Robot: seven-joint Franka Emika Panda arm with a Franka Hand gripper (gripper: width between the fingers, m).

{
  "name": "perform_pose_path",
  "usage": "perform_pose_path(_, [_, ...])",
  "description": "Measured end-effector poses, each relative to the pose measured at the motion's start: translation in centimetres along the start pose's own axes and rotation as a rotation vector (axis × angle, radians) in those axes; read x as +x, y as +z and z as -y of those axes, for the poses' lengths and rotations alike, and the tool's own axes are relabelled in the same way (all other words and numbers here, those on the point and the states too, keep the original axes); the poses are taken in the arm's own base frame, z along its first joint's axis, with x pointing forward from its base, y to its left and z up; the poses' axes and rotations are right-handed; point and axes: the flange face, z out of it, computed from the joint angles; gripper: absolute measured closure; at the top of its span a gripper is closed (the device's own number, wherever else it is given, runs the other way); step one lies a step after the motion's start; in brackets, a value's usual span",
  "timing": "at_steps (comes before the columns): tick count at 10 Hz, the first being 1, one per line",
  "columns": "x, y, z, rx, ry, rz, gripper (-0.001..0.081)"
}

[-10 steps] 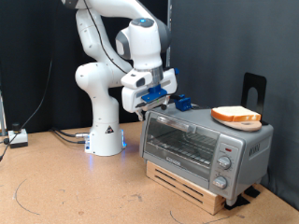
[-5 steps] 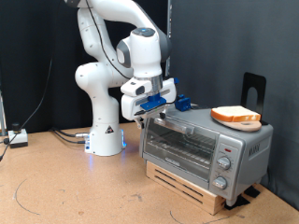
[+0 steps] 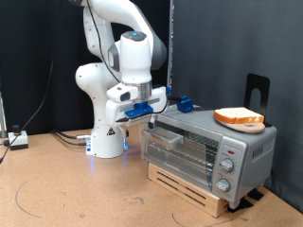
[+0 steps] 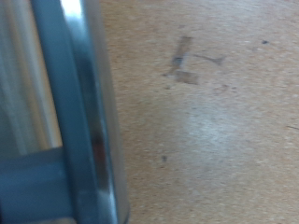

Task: Make a piece of toast with the oven

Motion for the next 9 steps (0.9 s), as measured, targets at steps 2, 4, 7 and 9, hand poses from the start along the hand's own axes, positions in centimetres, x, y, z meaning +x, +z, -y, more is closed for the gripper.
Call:
perform_pose_path(2, [1.8,0.8,-1.0,-0.009,0.011,0.001,-0.0001])
perform_pose_path(4, [3.0,1.5,-1.7,-0.015,0.008,0.005,-0.0001])
perform_pose_path(7, [4.2,2.4,-2.1,-0.021,0.016,0.001,-0.0001])
perform_pose_path(9, [5.2,2.8,-1.6,-0.019,0.019,-0.02,-0.0001])
